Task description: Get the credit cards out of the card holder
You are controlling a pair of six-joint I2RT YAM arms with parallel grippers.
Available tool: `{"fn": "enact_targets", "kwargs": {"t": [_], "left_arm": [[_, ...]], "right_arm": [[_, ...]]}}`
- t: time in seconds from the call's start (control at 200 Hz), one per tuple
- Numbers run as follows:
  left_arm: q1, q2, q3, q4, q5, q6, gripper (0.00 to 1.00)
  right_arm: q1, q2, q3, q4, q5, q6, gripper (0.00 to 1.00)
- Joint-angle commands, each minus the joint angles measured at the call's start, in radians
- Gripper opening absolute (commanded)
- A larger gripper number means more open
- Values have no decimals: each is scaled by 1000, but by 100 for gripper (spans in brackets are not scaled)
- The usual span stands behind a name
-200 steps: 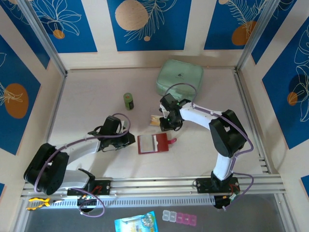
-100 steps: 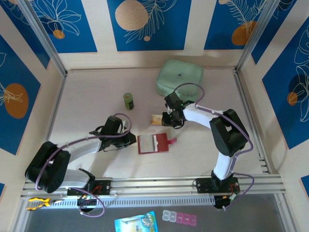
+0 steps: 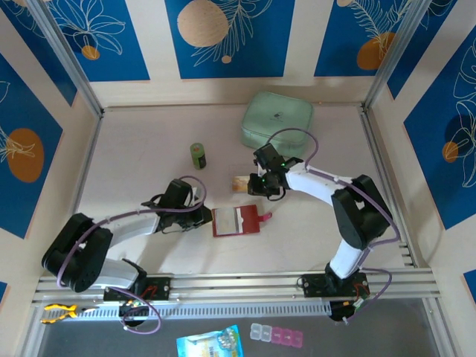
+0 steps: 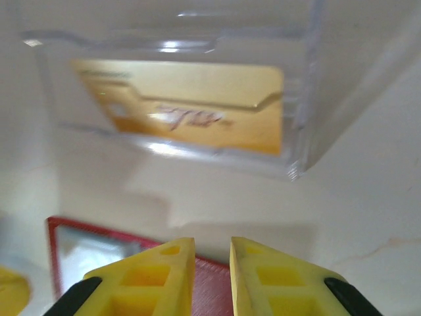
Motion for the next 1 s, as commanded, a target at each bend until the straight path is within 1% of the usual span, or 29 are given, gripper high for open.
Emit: {"fn": "enact_targets", "kwargs": {"t": [0.0,0.065,0.145,0.26,0.325,0.405,0.495,0.665,0.805,0.99], "left_arm": [[-14,18,28,1,11,-8,12],[-17,27,31,-13,4,-3,11],[-18,34,29,-18,-3,-1,10],[-22,45,31,7,17,-6,8],[-25,50,36,11,17,-6,8],[-28,63,43,12,22,-3,7],[-30,76,49,15,31,-1,7],[-34,97,62,2,35,4,7],[-34,99,75,-65,-1,23,5],[-33,93,81,-115,-39,49,5]], "right_arm": [[28,-70,-17,-32,-57,70,21],[47,-88,-30,-22,-105,79,20],[71,-106,-43,-11,-133,107,19],[78,-88,-51,2,-224,151,20],[85,-73,-71,49,-284,167,21],[101,-59,-89,99,-331,185,26],[125,-42,-86,113,-339,195,29],[153,8,-69,120,-353,209,30],[167,36,-56,127,-365,221,31],[178,74,-40,128,-376,227,34]]}}
